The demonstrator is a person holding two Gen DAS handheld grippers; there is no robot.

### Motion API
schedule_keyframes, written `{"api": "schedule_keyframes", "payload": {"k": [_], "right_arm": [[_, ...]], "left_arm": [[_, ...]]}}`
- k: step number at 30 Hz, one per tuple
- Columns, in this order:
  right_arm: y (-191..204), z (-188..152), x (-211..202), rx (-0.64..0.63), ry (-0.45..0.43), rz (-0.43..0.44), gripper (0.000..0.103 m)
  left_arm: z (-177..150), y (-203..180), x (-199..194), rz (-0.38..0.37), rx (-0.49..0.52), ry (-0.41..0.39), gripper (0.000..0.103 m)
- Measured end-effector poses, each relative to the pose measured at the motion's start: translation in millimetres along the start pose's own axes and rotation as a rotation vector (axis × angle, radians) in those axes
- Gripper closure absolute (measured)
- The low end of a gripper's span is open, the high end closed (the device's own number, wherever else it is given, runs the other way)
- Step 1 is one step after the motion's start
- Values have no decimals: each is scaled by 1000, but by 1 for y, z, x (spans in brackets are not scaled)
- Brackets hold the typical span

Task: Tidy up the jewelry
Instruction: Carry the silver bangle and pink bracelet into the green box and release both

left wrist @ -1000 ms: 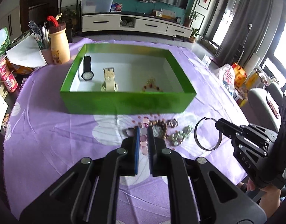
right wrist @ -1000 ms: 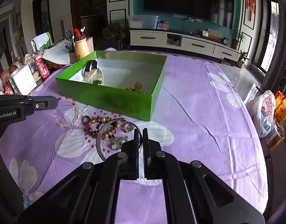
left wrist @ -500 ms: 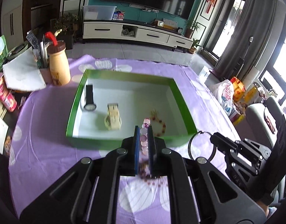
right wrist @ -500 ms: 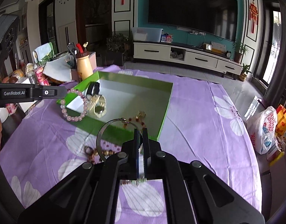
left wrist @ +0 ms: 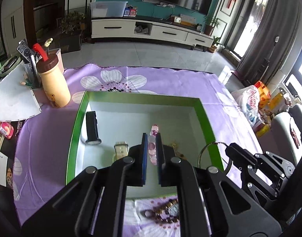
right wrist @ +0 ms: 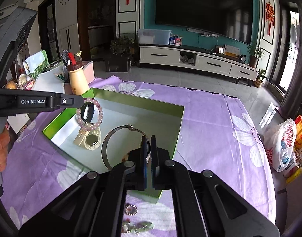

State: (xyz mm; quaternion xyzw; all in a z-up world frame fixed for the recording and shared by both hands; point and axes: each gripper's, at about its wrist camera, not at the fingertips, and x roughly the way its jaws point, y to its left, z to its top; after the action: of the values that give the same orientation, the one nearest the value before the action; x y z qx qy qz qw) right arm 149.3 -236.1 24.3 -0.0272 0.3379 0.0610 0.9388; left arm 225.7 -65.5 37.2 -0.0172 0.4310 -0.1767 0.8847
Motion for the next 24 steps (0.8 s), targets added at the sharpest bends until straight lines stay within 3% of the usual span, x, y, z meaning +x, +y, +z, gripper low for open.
{"api": "schedule_keyframes", "payload": {"k": [13, 24], "right_arm": [[1, 26, 65, 2, 121, 6, 100], [3, 32, 101, 16, 187, 3, 100]], "left_arm": [[16, -2, 69, 57, 2, 106, 96], [25, 13, 100, 103, -23, 148, 96]]}}
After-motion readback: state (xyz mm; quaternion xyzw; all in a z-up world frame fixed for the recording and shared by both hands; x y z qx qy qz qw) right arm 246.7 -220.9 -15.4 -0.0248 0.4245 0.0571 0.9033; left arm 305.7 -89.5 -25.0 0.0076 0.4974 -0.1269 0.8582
